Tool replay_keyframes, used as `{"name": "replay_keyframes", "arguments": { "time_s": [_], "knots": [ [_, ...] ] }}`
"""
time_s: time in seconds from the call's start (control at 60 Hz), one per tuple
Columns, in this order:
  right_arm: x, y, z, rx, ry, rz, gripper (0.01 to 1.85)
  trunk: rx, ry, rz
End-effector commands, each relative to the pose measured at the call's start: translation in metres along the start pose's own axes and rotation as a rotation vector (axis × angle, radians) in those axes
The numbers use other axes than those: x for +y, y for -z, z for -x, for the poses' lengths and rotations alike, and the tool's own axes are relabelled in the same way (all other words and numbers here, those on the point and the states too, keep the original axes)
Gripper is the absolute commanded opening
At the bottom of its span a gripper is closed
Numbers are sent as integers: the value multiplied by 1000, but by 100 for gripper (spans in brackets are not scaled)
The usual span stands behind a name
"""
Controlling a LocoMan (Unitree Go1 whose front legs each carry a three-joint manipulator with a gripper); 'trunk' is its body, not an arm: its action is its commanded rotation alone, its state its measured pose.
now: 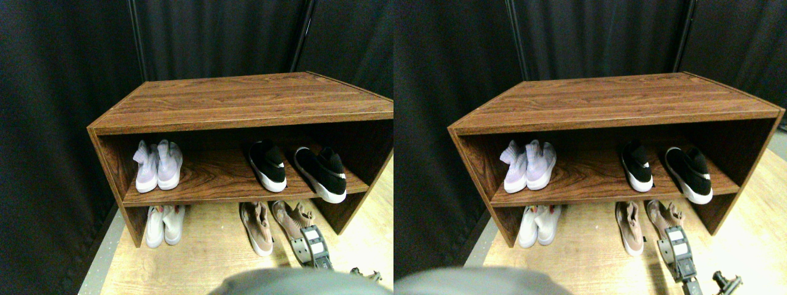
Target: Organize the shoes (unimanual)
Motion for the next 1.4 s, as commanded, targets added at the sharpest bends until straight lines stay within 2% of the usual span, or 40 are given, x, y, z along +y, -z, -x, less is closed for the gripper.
{"name": "replay_keyframes", "arguments": {
  "time_s": [0.017,0.183,0.2,0.25,0.3,0.333,0.383,0.517,0.633,0.783,0.883,1.033,1.133,1.2,1.25,1.283,1.35,1.4],
  "knots": [
    [-3,-8,0,-78,-27,-38,48,0,-1,12],
    [-6,-16,3,-173,-42,-180,61,-3,5,11],
    [-7,-17,3,-188,-49,-207,62,-8,9,10],
    [-8,-19,5,-196,-49,-236,65,-8,9,10],
    [-9,-24,7,-196,-46,-301,73,-10,16,8],
    [-10,-25,7,-204,-68,-362,78,-10,16,8],
    [-11,-27,8,-202,-65,-369,84,-15,27,7],
    [-13,-43,11,-227,-90,-565,119,-19,38,4],
    [-16,-56,10,-251,-125,-665,137,-26,52,1],
    [-21,-71,8,-279,-86,-651,151,-32,60,4],
    [-27,-79,2,-305,-68,-767,156,-35,60,5],
    [-34,-90,-7,-275,-66,-864,155,-40,61,7],
    [-40,-97,-13,-230,-60,-925,155,-45,61,10],
    [-44,-96,-19,-186,-59,-993,154,-47,60,15],
    [-45,-95,-22,-186,-50,-1005,154,-47,60,15],
    [-45,-94,-27,-176,-29,-1064,155,-47,60,15],
    [-45,-92,-32,-162,9,-1056,156,-48,50,27],
    [-45,-90,-37,-140,-16,-1065,155,-48,43,34]
  ]
}}
